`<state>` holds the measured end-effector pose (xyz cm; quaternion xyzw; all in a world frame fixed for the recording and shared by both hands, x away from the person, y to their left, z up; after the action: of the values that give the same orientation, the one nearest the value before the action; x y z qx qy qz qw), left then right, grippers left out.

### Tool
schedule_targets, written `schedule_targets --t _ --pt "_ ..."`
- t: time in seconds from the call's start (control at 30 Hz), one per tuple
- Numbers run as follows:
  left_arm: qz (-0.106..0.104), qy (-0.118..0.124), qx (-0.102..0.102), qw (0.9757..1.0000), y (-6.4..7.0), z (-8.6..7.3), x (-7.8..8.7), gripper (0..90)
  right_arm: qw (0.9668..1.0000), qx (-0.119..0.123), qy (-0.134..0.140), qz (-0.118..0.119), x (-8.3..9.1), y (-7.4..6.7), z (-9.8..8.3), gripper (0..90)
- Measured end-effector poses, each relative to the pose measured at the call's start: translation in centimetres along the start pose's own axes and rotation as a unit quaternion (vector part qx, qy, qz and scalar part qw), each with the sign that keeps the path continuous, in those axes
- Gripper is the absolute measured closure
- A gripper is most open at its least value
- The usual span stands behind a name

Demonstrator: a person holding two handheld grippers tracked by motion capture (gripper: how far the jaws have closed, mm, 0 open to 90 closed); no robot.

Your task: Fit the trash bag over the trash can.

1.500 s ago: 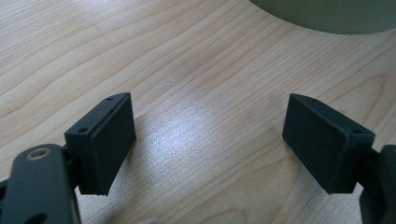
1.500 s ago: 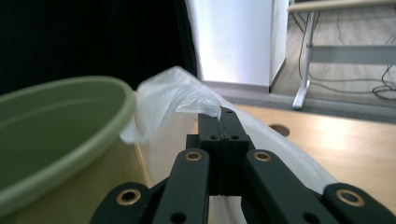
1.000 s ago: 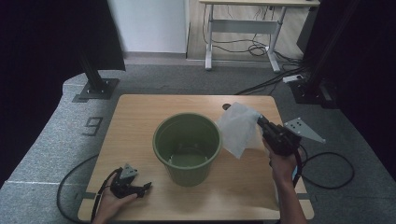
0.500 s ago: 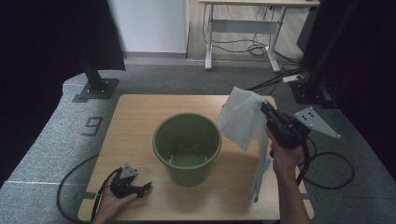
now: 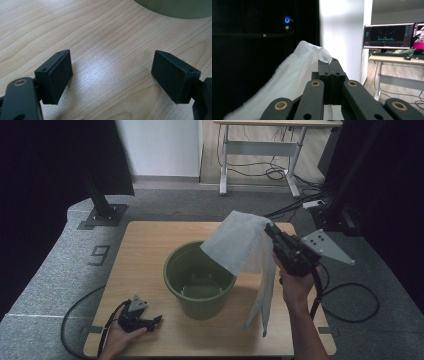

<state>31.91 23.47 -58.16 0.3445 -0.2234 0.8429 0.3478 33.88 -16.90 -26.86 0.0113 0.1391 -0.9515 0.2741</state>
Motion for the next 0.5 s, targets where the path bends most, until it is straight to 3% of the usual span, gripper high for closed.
schedule_targets --t 0.13,0.3,0.5 --pt "0.000 0.000 0.000 1.0000 0.0 0.0 0.0 16.6 0.9988 0.040 -0.024 -0.011 -0.7 -1.0 -2.6 88.5" --pt "0.000 0.000 0.000 1.0000 0.0 0.0 0.0 16.6 0.9948 0.079 -0.065 -0.002 -1.8 -2.7 -6.4 88.4" --pt "0.001 0.001 0.000 1.0000 0.0 0.0 0.0 16.6 0.9930 0.072 -0.092 0.013 -2.2 -3.4 -8.9 88.4"
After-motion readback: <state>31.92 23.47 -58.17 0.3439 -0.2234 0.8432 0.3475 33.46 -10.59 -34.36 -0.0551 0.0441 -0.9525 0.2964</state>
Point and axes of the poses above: each handheld gripper's, and its own axes: x roughly backward along the jaws, z roughly out of its top, y roughly to its right, the point moved 5 cm from there along -x, roughly forward along the jaws, and after that the axes turned 13 degrees about -x, right-handed, at the moved point
